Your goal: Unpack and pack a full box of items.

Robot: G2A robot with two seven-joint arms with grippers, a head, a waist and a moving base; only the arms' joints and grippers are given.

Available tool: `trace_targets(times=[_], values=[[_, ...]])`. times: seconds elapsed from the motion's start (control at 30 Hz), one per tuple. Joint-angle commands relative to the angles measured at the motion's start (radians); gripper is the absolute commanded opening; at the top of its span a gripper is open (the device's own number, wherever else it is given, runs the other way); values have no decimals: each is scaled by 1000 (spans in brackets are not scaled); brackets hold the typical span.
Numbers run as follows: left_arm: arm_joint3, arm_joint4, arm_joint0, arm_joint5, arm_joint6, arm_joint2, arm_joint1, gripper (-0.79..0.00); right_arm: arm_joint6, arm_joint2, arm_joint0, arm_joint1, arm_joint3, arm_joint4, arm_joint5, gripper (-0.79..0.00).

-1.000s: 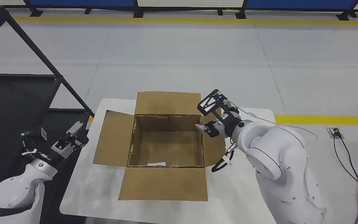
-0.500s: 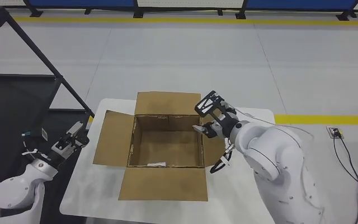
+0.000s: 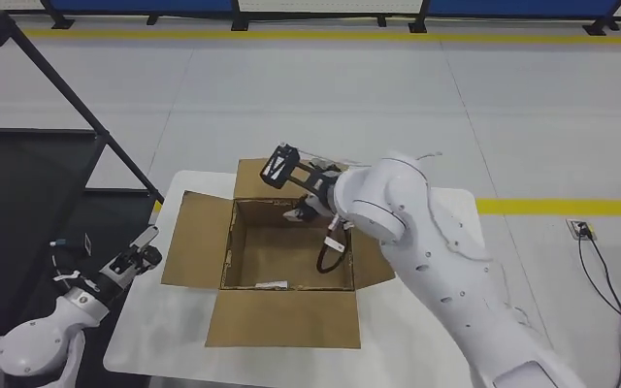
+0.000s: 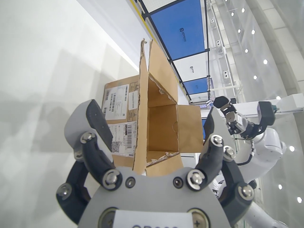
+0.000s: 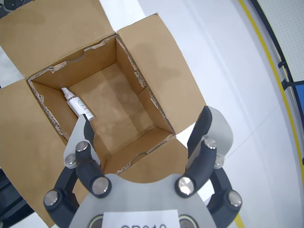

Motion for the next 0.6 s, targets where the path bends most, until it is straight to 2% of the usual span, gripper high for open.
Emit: trace_targets(times=[0.0, 0.1, 0.57], values=[[-11, 5, 21, 1, 21, 5, -2, 0, -6, -51, 61, -20, 106, 42, -10, 0], [-26, -5, 52, 15, 49, 8, -5, 0, -18, -117, 133, -56, 253, 123, -43, 0], [-34, -2, 65, 19, 66, 6, -6, 0, -18, -117, 133, -56, 253, 123, -43, 0]])
